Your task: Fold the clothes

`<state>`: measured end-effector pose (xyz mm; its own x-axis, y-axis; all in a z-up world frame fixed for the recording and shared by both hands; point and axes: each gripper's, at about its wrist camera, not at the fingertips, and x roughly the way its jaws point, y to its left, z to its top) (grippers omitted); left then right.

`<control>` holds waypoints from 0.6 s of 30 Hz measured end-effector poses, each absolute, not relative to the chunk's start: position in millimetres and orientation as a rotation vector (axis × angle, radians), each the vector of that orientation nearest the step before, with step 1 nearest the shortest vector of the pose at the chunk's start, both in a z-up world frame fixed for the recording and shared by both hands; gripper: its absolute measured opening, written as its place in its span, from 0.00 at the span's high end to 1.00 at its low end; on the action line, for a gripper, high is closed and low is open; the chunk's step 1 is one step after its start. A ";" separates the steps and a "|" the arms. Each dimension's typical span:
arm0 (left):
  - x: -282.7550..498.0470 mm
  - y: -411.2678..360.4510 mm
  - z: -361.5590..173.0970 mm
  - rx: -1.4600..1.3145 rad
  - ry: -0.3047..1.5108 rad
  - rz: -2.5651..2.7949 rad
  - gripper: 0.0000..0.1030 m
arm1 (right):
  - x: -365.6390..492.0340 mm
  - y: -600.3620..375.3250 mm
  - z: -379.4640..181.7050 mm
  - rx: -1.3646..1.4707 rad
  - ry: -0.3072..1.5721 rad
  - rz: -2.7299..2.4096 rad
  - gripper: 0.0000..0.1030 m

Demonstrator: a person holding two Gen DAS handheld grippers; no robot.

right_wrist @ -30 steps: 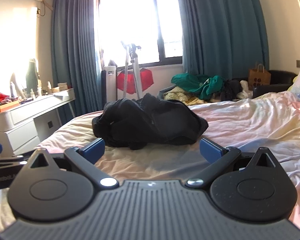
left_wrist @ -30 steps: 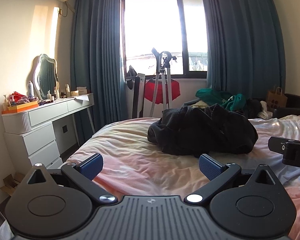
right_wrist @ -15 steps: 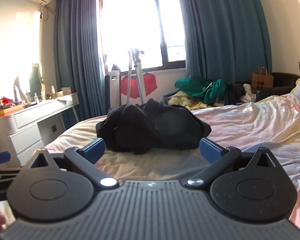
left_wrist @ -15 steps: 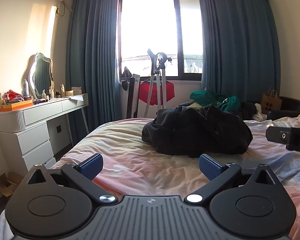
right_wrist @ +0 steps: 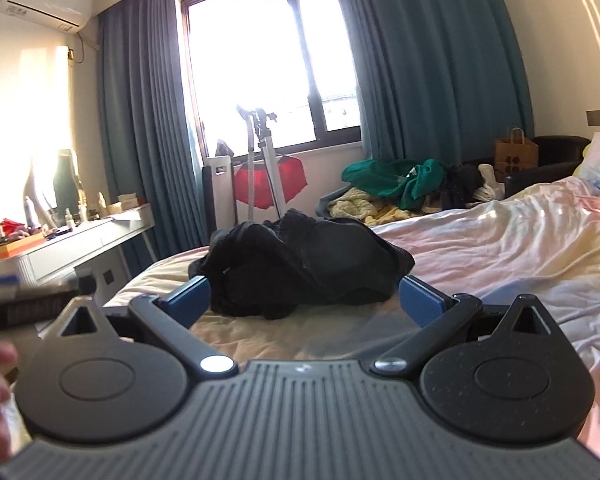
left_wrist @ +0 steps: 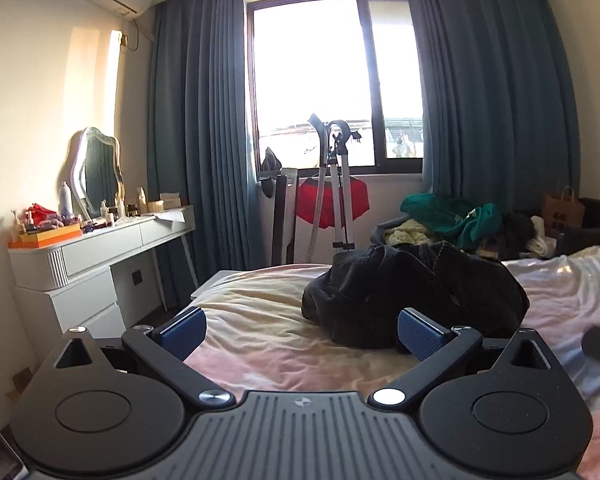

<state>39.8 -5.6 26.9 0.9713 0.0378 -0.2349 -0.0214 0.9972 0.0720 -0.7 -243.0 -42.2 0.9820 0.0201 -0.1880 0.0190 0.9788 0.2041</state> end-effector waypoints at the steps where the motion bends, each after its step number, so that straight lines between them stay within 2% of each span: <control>1: 44.6 -2.8 24.8 0.060 0.239 0.028 0.00 | 0.2 -243.6 -43.9 0.209 0.196 -0.007 0.00; 7: 66.4 18.6 -0.1 -0.020 0.273 0.039 0.00 | 39.4 -249.7 -41.2 0.285 0.249 -0.013 0.00; 18: 94.6 68.3 -26.3 -0.157 0.215 0.056 0.00 | 258.6 -224.9 -19.0 0.348 0.291 -0.069 0.05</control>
<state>94.6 68.3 -26.3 0.9755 0.0384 -0.2167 -0.0720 0.9862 -0.1493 258.6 -224.9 -19.1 0.9560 -0.0167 -0.2930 0.1164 0.9382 0.3261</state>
